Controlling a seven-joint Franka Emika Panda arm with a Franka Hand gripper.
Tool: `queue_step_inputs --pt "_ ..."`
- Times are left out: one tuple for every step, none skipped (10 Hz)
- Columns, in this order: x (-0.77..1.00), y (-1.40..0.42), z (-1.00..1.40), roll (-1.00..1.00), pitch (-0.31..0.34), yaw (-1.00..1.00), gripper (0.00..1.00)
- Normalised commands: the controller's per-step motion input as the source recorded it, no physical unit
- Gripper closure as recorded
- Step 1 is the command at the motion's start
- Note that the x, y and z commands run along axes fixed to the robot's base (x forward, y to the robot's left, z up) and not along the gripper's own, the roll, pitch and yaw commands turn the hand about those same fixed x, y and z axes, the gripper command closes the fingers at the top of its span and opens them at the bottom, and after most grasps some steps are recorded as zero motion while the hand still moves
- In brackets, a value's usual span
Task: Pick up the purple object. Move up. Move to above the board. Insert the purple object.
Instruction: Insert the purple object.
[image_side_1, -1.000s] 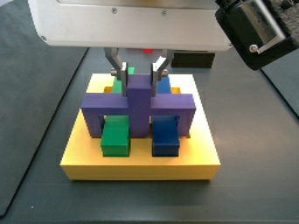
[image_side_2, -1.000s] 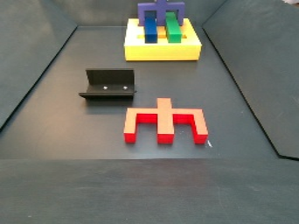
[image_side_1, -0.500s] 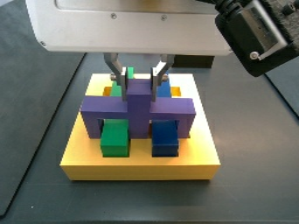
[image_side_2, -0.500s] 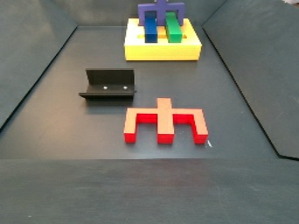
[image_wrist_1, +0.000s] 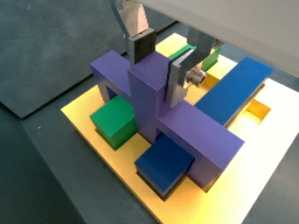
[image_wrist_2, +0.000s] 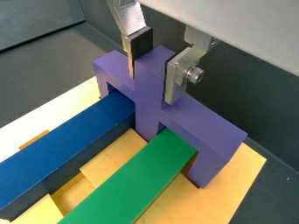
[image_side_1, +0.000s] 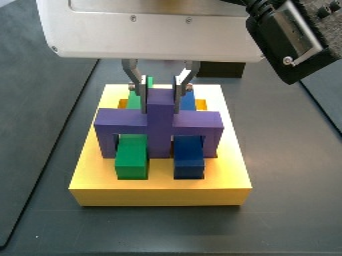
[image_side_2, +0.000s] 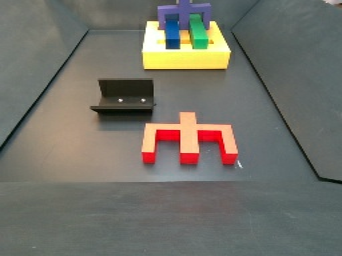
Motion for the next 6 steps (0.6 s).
queue_step_inputs --pt "-0.01 -0.08 -0.46 -0.15 -0.046 0.08 1.00" --pt "0.17 -0.23 -0.32 -0.07 0.000 0.19 1.00" --pt "0.30 -0.08 -0.29 -0.01 0.000 0.16 1.00" --pt "0.17 -0.01 -0.24 0.00 0.000 0.15 1.00" --pt "0.19 0.00 -0.17 0.00 0.000 0.16 1.00" --pt "0.16 0.00 -0.12 0.00 0.000 0.13 1.00"
